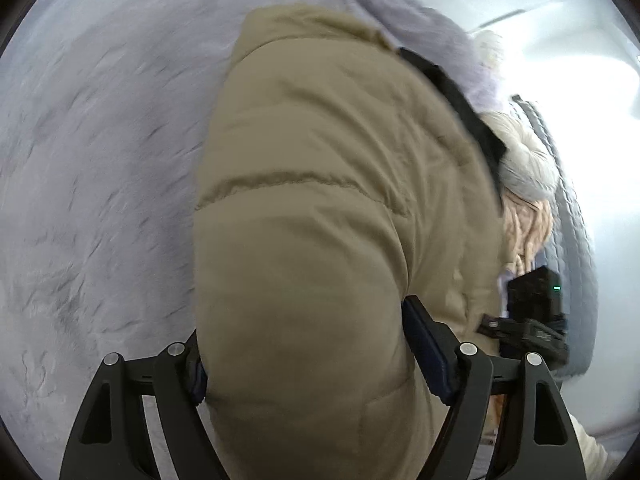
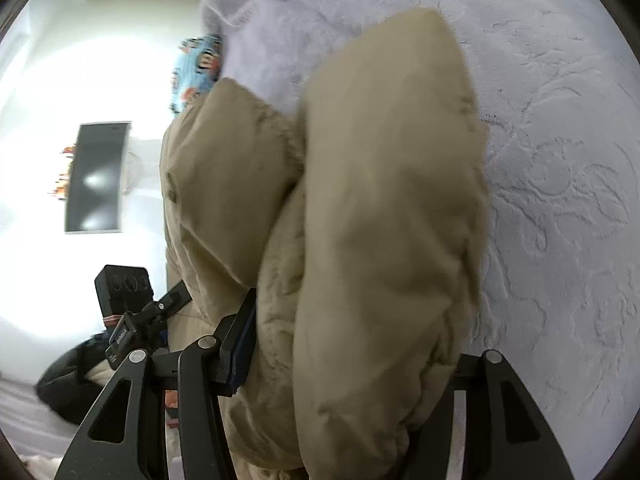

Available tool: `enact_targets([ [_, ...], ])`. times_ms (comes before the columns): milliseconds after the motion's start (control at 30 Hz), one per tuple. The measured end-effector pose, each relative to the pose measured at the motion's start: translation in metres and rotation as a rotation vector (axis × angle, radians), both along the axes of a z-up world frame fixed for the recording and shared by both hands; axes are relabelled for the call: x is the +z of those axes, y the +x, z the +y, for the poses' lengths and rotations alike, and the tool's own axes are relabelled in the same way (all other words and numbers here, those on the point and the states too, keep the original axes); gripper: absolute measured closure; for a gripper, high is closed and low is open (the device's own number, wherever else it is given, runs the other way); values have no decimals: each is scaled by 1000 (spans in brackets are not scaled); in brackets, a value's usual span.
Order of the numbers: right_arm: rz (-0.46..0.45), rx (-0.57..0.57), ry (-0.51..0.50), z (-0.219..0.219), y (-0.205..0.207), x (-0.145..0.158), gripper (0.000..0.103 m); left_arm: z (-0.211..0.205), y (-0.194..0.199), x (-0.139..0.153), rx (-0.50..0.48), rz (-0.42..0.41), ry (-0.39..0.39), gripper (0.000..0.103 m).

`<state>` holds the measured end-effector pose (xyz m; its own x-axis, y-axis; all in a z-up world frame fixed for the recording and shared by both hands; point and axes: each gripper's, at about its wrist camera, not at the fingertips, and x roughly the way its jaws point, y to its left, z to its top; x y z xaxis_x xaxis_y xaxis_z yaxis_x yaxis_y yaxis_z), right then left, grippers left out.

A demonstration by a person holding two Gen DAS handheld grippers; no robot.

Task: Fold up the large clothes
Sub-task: 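Lift the bundle end with both tools and fold it over the jacket, then open both tools and release the folded jacket onto the bed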

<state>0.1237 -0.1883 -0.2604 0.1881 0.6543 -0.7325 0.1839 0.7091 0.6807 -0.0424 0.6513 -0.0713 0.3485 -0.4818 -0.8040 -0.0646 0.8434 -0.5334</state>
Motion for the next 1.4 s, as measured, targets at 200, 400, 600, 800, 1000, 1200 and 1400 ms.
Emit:
enact_targets([
  [200, -37, -23, -235, 2, -13, 40, 41, 5, -27, 13, 15, -62, 132, 21],
  [400, -189, -51, -327, 22, -21, 103, 80, 4, -22, 64, -12, -226, 277, 21],
  [600, -244, 55, -506, 76, -43, 110, 80, -74, 13, 58, -28, -208, 443, 21],
  [800, -284, 1, -579, 66, -85, 134, 80, -117, 15, 36, -26, -211, 570, 20],
  [1000, -181, 179, -614, 96, -109, 90, 80, -137, 21, 31, -9, -186, 628, 20],
  [1200, -50, 111, -719, 61, -114, 28, 86, -148, 15, 51, -38, -246, 577, 20],
  [1400, -6, -2, -619, 33, -111, 12, 86, -169, 27, 30, -117, -234, 680, 18],
])
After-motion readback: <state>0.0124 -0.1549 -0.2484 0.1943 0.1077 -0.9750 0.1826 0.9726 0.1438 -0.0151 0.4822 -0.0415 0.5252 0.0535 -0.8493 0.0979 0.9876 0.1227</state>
